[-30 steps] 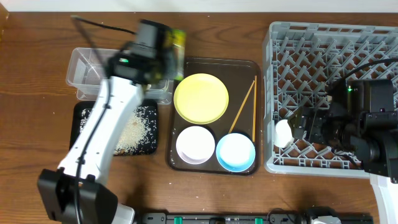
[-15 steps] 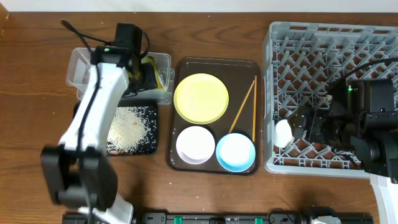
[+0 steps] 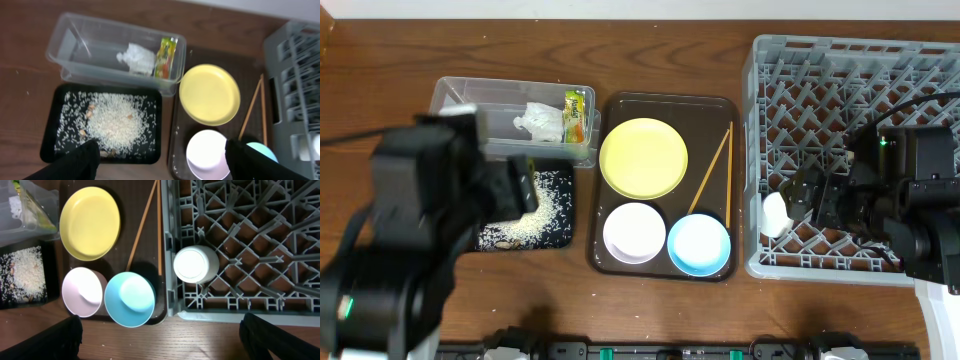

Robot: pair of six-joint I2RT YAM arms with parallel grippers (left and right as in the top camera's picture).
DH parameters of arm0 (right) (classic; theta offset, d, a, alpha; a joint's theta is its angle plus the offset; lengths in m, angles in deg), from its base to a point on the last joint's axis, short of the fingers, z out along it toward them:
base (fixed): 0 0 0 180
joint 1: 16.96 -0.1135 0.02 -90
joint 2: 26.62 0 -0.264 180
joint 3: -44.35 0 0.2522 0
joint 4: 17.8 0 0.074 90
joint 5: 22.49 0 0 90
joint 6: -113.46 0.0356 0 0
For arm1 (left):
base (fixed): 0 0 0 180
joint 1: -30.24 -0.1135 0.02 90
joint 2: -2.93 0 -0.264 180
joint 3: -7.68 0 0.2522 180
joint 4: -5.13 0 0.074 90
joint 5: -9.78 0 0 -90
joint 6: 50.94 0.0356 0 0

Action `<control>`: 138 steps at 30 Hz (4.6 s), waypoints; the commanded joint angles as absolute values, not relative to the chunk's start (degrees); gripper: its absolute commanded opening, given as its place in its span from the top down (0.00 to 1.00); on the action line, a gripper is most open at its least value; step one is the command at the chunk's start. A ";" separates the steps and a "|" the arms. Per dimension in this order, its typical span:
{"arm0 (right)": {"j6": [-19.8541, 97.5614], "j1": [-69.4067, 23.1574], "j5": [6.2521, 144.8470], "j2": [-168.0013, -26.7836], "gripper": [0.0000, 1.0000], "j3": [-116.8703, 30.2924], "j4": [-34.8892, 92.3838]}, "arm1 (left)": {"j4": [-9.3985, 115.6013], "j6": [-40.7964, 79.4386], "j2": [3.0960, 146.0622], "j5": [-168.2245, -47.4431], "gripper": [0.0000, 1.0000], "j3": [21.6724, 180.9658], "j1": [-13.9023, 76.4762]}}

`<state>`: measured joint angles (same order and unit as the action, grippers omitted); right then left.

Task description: Sort waste into correct bins and load items into the dishwasher rack

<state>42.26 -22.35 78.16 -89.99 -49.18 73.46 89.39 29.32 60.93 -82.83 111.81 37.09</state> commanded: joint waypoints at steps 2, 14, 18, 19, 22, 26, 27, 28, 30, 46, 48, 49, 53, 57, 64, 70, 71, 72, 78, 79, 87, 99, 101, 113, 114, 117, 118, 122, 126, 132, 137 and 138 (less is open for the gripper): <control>42.07 -22.83 78.05 -90.02 0.01 -49.59 73.39 | 89.57 30.48 55.31 -82.55 0.15 112.16 37.18; 42.07 -22.83 78.05 -90.02 0.01 -49.59 73.39 | 89.90 32.03 43.95 -78.79 0.11 110.00 37.18; 42.07 -22.83 78.05 -90.02 0.01 -49.59 73.39 | 78.97 34.37 37.52 -78.50 0.11 99.92 37.18; 42.07 -22.83 78.05 -90.02 0.01 -49.59 73.41 | 75.10 35.40 35.73 -79.20 0.11 96.40 37.18; 42.07 -22.83 78.05 -90.02 0.01 -49.59 73.39 | 62.86 41.06 29.78 -84.71 0.11 84.49 37.18; 42.07 -22.83 78.05 -90.02 0.01 -49.59 73.39 | 50.75 42.70 22.72 -90.15 0.10 70.39 37.18; 42.07 -22.83 78.05 -90.02 0.01 -49.59 73.39 | 48.26 42.70 20.84 -91.29 0.10 66.94 37.18; 42.07 -22.83 78.05 -90.02 0.01 -49.57 73.41 | 46.23 42.65 19.16 -92.21 0.10 63.90 37.18; 42.07 -22.83 78.05 -90.02 0.01 -49.59 73.41 | 42.07 42.65 15.71 -94.11 0.10 57.76 37.18; 42.07 -22.83 78.05 -90.02 0.01 -49.57 73.41 | 28.28 42.00 3.03 -96.75 0.10 29.87 37.29; 42.07 -22.83 78.05 -90.02 0.01 -49.59 73.41 | 25.83 41.98 3.03 -96.77 0.10 27.46 37.29; 42.07 -22.83 78.05 -90.02 0.01 -49.59 73.39 | 24.72 41.98 3.03 -96.75 0.10 26.28 37.29; 42.07 -22.83 78.05 -90.02 0.01 -49.59 73.39 | 23.30 42.04 3.03 -96.64 0.10 22.44 37.29; 42.07 -22.83 78.05 -90.02 0.01 -49.59 73.41 | 21.35 42.02 3.03 -96.69 0.10 21.67 37.29; 42.07 -22.83 78.05 -90.02 0.01 -49.59 73.39 | 21.35 42.02 3.16 -96.69 0.10 21.67 37.29; 42.07 -22.83 78.05 -90.02 0.01 -49.59 73.39 | 21.35 42.02 3.16 -96.71 0.09 21.67 37.29; 42.07 -22.83 78.05 -90.02 0.01 -49.57 73.41 | 21.35 42.02 3.16 -96.69 0.09 21.67 37.29; 42.07 -22.83 78.05 -90.02 0.01 -49.59 73.39 | 21.35 42.02 3.16 -96.69 0.10 21.67 37.29; 44.21 -22.83 80.94 -89.99 0.01 -49.59 67.23 | 21.35 42.02 3.16 -96.69 0.09 21.67 37.29; 43.97 -22.87 84.37 -89.91 0.02 -49.59 66.46 | 21.35 42.02 3.16 -96.69 0.09 21.67 37.29; 39.51 -39.55 85.68 -94.34 0.13 -47.82 70.44 | 21.35 42.02 3.16 -96.69 0.09 21.67 37.29; 41.17 -51.20 70.77 -111.33 0.27 -37.60 62.96 | 21.35 42.02 3.16 -96.69 0.10 21.67 37.29; 40.32 -50.41 70.86 -114.82 0.32 -36.26 60.52 | 21.35 42.02 3.16 -96.69 0.10 21.67 37.29; 36.69 -50.24 65.35 -132.90 0.76 -35.96 54.27 | 21.35 42.02 3.16 -96.69 0.10 21.67 37.29; 36.69 -50.24 65.38 -133.18 0.83 -35.96 54.55 | 21.35 42.02 3.16 -96.69 0.09 21.67 37.29; 36.69 -50.17 65.38 -132.16 0.95 -36.39 56.14 | 21.35 42.02 3.16 -96.69 0.09 21.67 37.29; 36.73 -50.00 65.38 -131.33 0.99 -36.85 56.93 | 21.35 42.02 3.16 -96.69 0.09 21.67 37.29; 39.95 -49.23 61.86 -125.07 0.99 -38.93 59.90 | 21.35 42.02 3.16 -96.69 0.09 21.67 37.29; 43.82 -48.47 56.85 -115.17 0.99 -41.57 61.35 | 21.35 42.02 3.16 -96.69 0.09 21.67 37.29; 46.15 -47.07 47.17 -100.51 0.99 -44.24 60.23 | 21.35 42.02 3.16 -96.69 0.09 21.67 37.29; 61.02 -42.13 18.80 -92.49 0.98 -44.28 62.72 | 21.35 42.02 3.16 -96.71 0.09 21.67 37.29; 63.92 -40.53 14.36 -92.14 0.98 -44.28 63.53 | 21.35 42.02 3.16 -96.69 0.09 21.67 37.29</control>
